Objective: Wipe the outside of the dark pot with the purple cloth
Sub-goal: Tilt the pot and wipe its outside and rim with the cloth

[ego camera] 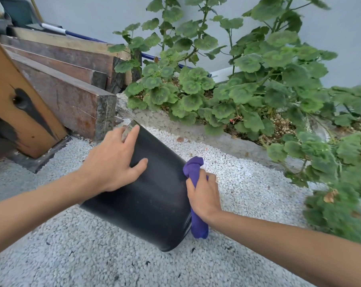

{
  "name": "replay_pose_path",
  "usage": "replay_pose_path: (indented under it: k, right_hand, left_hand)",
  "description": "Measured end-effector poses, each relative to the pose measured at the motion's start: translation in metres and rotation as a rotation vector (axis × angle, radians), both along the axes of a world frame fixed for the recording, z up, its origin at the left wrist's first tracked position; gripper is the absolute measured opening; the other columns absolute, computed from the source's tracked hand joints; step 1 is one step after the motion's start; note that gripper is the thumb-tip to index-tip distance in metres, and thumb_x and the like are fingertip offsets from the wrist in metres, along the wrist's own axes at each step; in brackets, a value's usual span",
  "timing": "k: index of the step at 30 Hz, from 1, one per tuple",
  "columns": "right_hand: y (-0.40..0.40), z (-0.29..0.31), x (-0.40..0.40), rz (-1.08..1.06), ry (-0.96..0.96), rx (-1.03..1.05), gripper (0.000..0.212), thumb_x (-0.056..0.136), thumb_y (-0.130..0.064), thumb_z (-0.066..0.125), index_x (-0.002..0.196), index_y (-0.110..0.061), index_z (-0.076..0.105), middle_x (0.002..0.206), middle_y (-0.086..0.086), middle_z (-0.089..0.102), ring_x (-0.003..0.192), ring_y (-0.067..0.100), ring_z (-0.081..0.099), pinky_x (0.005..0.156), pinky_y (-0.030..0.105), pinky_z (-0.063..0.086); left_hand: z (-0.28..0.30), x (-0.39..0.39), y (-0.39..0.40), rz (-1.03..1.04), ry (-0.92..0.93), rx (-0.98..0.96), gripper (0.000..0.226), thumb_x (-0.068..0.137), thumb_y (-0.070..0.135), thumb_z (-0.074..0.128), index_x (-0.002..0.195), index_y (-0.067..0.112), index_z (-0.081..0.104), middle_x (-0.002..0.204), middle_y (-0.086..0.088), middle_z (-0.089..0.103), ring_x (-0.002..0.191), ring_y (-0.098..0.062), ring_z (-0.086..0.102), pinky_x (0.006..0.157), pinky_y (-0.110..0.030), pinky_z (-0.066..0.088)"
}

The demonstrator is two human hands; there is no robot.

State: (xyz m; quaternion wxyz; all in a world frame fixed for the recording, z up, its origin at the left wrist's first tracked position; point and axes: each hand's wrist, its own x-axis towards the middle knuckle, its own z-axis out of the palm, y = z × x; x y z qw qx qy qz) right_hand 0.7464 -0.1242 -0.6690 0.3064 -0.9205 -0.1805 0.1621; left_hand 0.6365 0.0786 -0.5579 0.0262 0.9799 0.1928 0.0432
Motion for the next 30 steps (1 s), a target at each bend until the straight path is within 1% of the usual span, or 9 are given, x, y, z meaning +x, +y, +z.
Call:
replay_pose_path:
  k: [2, 3, 6, 11, 13, 18, 23, 27, 30]
  right_hand:
    - [0.006, 0.0, -0.005, 0.001, 0.001, 0.042, 0.038, 0.1, -0.04, 0.048, 0.13, -0.017, 0.047, 0.132, 0.011, 0.04, 0.116, 0.033, 0.05, 0.099, 0.042, 0.044]
    - [0.009, 0.0, -0.008, 0.001, -0.005, 0.064, 0.038, 0.099, -0.04, 0.049, 0.131, -0.018, 0.047, 0.132, 0.011, 0.039, 0.116, 0.033, 0.049, 0.099, 0.041, 0.045]
    - [0.018, 0.0, -0.017, 0.024, -0.027, 0.073, 0.044, 0.099, -0.042, 0.051, 0.137, -0.022, 0.043, 0.134, 0.01, 0.034, 0.118, 0.031, 0.046, 0.098, 0.041, 0.046]
    - [0.029, 0.003, -0.014, -0.105, 0.122, 0.207, 0.042, 0.095, -0.038, 0.057, 0.135, -0.024, 0.051, 0.132, 0.006, 0.036, 0.112, 0.031, 0.056, 0.097, 0.038, 0.048]
    - [0.03, 0.004, -0.015, -0.183, 0.176, 0.245, 0.037, 0.095, -0.036, 0.057, 0.129, -0.023, 0.053, 0.129, 0.005, 0.036, 0.108, 0.032, 0.058, 0.096, 0.039, 0.049]
    - [0.014, 0.005, -0.032, -0.165, 0.112, 0.383, 0.032, 0.095, -0.028, 0.059, 0.123, -0.031, 0.043, 0.127, -0.003, 0.026, 0.103, 0.025, 0.059, 0.093, 0.041, 0.052]
    - [-0.009, -0.006, -0.048, -0.101, 0.103, 0.39, 0.048, 0.092, -0.024, 0.065, 0.131, -0.03, 0.037, 0.127, -0.006, 0.02, 0.097, 0.021, 0.062, 0.084, 0.032, 0.051]
    - [-0.01, -0.009, -0.043, -0.009, 0.039, 0.346, 0.053, 0.091, -0.023, 0.066, 0.133, -0.03, 0.034, 0.124, -0.009, 0.018, 0.109, 0.024, 0.057, 0.095, 0.038, 0.051]
    - [-0.009, -0.014, -0.039, 0.069, -0.015, 0.33, 0.06, 0.092, -0.022, 0.066, 0.14, -0.03, 0.031, 0.134, -0.007, 0.015, 0.128, 0.026, 0.046, 0.107, 0.037, 0.044]
  left_hand:
    - [0.002, 0.012, 0.006, 0.081, -0.018, 0.045, 0.09, 0.077, 0.071, 0.03, 0.144, 0.011, 0.034, 0.113, -0.024, 0.049, 0.107, -0.042, 0.05, 0.083, -0.053, 0.051]
    - [0.004, 0.018, 0.01, 0.124, -0.01, 0.065, 0.084, 0.079, 0.069, 0.035, 0.139, 0.01, 0.039, 0.108, -0.023, 0.05, 0.104, -0.042, 0.051, 0.079, -0.05, 0.05]
    - [0.003, 0.032, 0.019, 0.225, 0.055, 0.102, 0.066, 0.086, 0.06, 0.047, 0.129, 0.009, 0.045, 0.118, -0.022, 0.052, 0.111, -0.04, 0.051, 0.07, -0.043, 0.039]
    - [-0.003, 0.039, 0.024, 0.399, 0.022, -0.031, 0.057, 0.087, 0.057, 0.048, 0.107, 0.004, 0.049, 0.117, -0.031, 0.052, 0.111, -0.047, 0.048, 0.085, -0.05, 0.044]
    - [0.003, 0.04, 0.022, 0.419, -0.038, -0.089, 0.056, 0.082, 0.06, 0.041, 0.096, 0.006, 0.046, 0.112, -0.034, 0.054, 0.106, -0.049, 0.051, 0.081, -0.048, 0.041]
    - [0.021, 0.035, 0.009, 0.377, -0.226, -0.101, 0.061, 0.083, 0.056, 0.047, 0.122, 0.009, 0.049, 0.115, -0.026, 0.051, 0.107, -0.045, 0.051, 0.082, -0.047, 0.042]
    - [0.014, 0.014, 0.002, 0.257, -0.261, 0.022, 0.055, 0.088, 0.052, 0.052, 0.129, 0.018, 0.038, 0.1, -0.014, 0.049, 0.074, -0.033, 0.047, 0.063, -0.038, 0.038]
    - [0.015, 0.019, 0.016, 0.214, -0.199, 0.225, 0.057, 0.089, 0.06, 0.038, 0.131, 0.022, 0.038, 0.067, -0.009, 0.06, 0.053, -0.033, 0.054, 0.049, -0.026, 0.03]
    - [0.017, 0.028, 0.026, 0.212, -0.125, 0.3, 0.061, 0.089, 0.062, 0.033, 0.129, 0.02, 0.049, 0.047, -0.007, 0.049, 0.038, -0.023, 0.038, 0.047, -0.02, 0.025]
